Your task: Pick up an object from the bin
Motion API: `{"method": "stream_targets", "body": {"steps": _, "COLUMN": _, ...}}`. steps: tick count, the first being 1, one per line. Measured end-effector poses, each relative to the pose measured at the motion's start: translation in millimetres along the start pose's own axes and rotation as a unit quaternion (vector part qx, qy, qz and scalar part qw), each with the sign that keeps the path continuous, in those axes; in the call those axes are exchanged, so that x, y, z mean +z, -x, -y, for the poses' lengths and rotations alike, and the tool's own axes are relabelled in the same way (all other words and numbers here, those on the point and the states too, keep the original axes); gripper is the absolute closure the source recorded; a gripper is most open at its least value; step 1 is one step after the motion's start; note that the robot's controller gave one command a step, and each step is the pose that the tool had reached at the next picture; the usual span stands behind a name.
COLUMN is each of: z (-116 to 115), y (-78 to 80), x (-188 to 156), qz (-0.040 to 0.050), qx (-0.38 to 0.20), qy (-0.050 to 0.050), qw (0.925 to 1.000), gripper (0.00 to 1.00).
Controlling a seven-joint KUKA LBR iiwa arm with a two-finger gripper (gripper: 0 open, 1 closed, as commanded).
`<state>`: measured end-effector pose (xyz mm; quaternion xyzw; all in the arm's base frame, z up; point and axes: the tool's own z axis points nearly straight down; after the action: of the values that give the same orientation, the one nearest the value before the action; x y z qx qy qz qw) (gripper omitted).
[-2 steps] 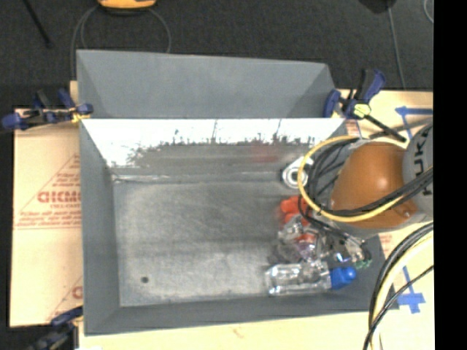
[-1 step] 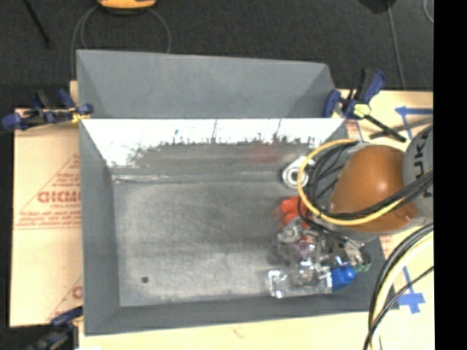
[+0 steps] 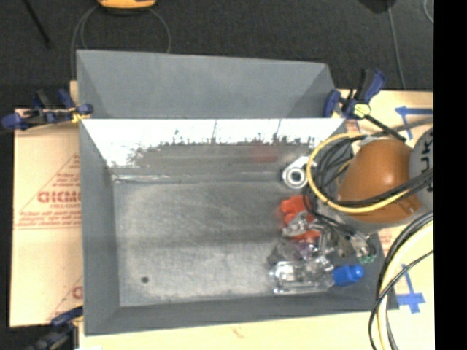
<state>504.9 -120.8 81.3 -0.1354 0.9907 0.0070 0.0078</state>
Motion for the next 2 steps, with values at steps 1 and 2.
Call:
{"method": "stream_targets", "body": {"steps": 1, "z": -32.5, "y": -4.5, "x": -2.0, "qz": 0.0117, "qx": -0.001, "qy": -0.018, "qw": 0.9998, "gripper": 0.00}}
{"method": "stream_targets", "body": {"steps": 2, "z": -31.1, "y": -11.9, "x": -0.5, "qz": -0.0029, "qx": 0.001, "qy": -0.014, "qw": 0.9999, "gripper": 1.00}}
